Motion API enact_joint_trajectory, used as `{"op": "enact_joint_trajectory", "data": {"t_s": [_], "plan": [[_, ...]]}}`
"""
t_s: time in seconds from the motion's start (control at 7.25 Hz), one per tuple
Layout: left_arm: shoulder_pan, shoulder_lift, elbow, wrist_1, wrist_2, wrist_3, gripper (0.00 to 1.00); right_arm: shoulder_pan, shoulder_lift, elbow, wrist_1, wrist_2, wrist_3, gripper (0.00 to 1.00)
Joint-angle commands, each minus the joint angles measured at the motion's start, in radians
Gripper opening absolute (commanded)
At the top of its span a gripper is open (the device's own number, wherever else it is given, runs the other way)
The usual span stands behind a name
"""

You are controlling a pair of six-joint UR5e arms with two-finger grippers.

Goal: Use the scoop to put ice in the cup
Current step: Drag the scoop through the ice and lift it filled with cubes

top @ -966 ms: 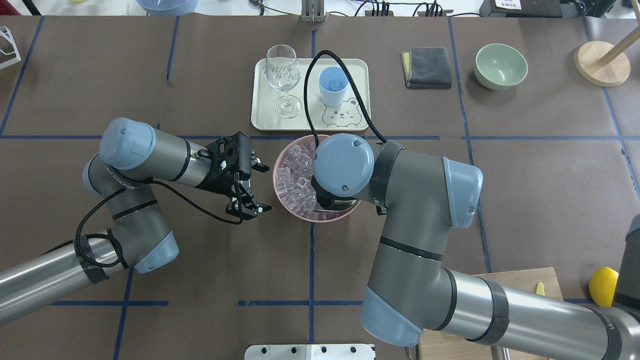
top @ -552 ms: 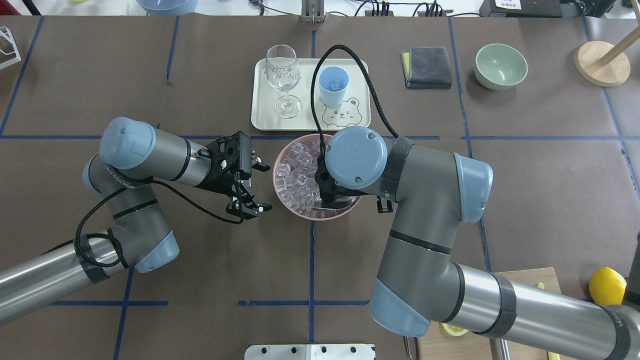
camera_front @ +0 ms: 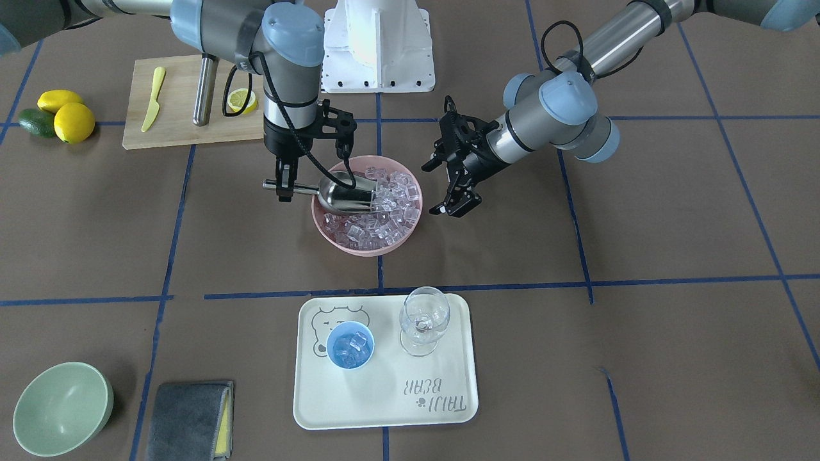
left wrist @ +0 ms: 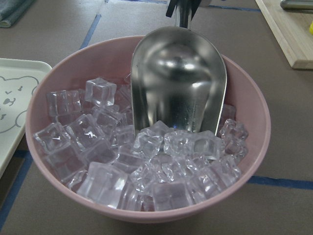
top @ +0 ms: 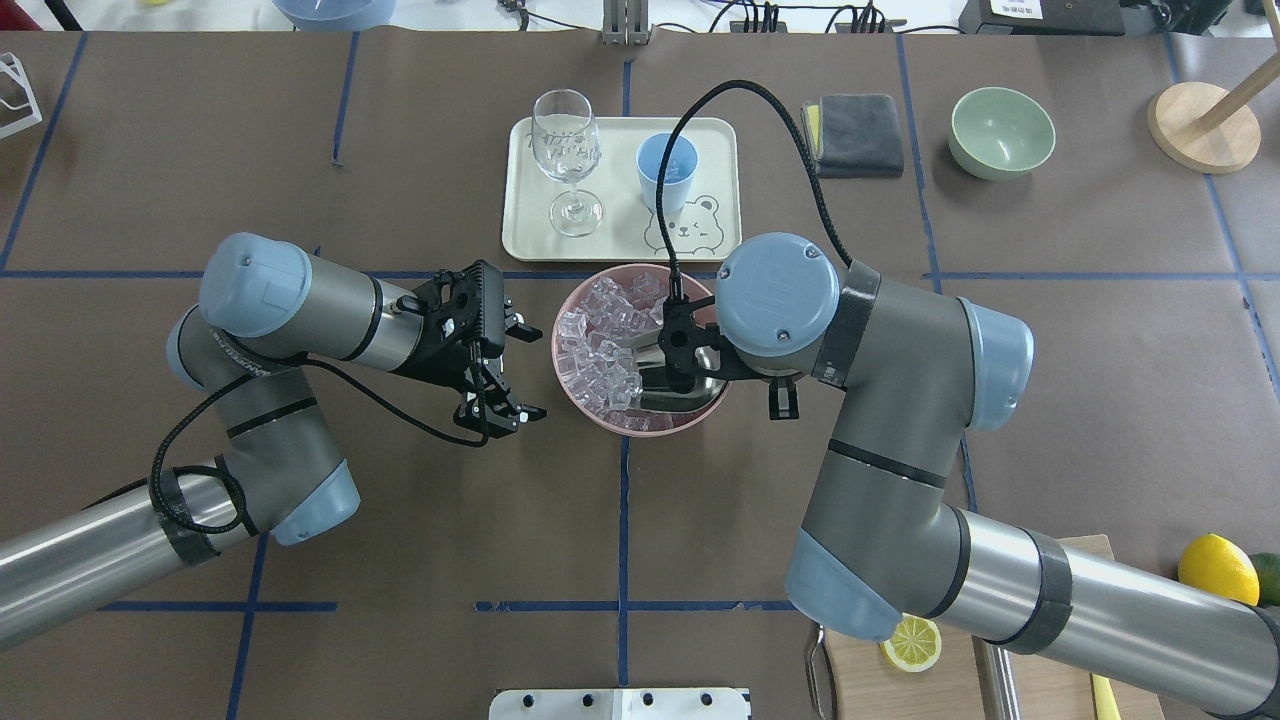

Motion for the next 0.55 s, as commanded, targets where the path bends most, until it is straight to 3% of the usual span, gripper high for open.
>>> {"op": "enact_joint_trajectory", "data": {"t_s": [0.0,0.41], "plan": [[0.0,0.0,0.0,0.002,0.0,0.001,1.0,0.013,-0.021,0.0,0.059,0.027,0.001,0.0],[-0.002,0.0,0.0,0.003,0.02,-0.001,1.0,0.039,-0.087,0.019,0.197,0.114,0.047,0.0]]}}
